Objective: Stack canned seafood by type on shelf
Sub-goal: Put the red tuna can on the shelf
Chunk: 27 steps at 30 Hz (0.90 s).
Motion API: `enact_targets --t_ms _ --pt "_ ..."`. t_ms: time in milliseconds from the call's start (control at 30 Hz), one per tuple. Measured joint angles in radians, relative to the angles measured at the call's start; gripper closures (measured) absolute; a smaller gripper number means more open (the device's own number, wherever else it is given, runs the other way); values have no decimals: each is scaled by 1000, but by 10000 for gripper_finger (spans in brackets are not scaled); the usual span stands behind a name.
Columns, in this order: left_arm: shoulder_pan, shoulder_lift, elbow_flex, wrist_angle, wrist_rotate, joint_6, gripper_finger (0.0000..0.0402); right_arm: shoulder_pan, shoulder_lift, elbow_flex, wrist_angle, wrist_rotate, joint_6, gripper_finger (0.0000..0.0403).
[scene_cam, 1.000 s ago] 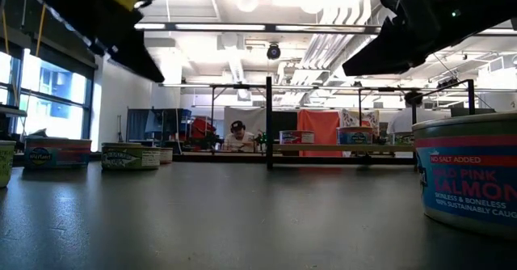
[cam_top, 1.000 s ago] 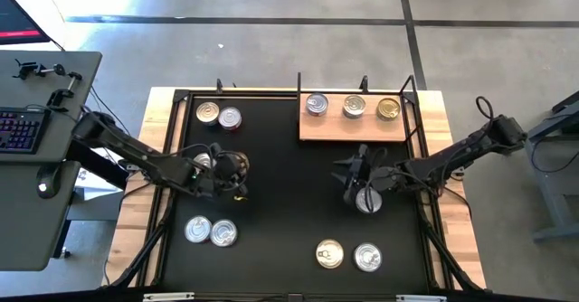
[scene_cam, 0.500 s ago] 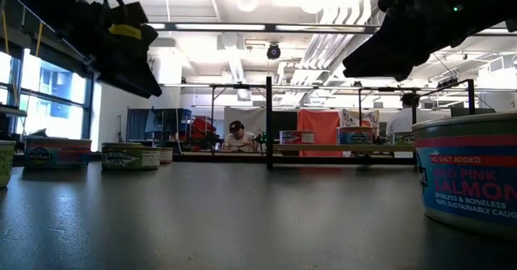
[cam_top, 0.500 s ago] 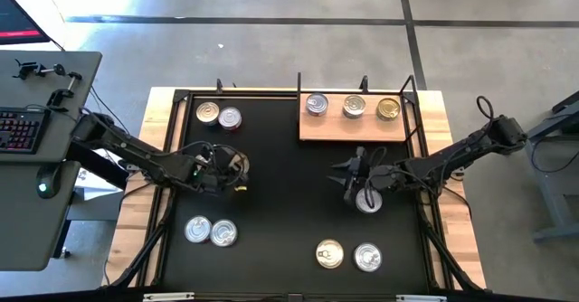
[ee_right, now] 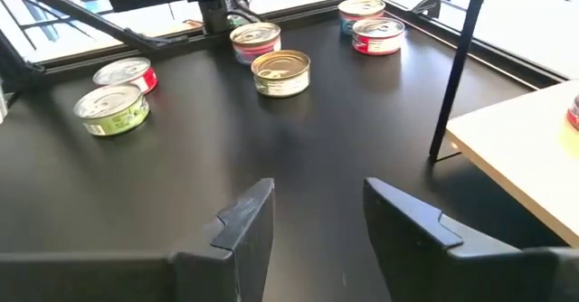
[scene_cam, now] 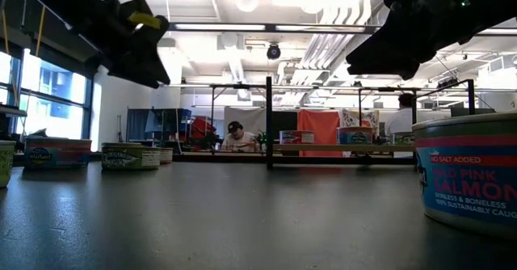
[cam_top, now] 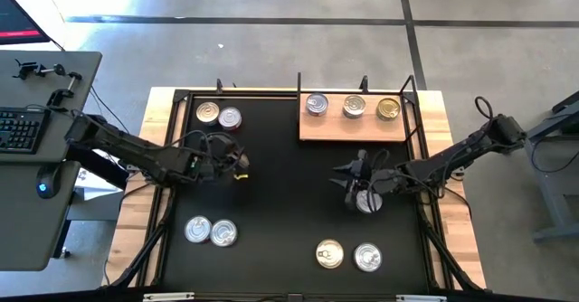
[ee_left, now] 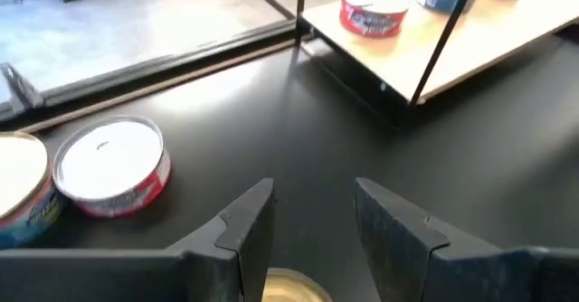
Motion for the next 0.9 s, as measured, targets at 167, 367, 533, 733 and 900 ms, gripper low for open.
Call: enact_targets --t_ms 167,367,533,733,900 --pt "44 0 0 79 40 146 256 10 0 0 0 3 4 240" --pt "121 0 1 78 110 262 256 5 0 0 0 4 -2 240" --pt "359 12 1 85 347 309 264 -10 0 0 1 8 -3 240" --pt "625 99 1 69 469 381 297 -26 0 0 1 12 -5 240" --pt "761 178 1 86 506 465 299 -26 0 0 0 7 -8 240"
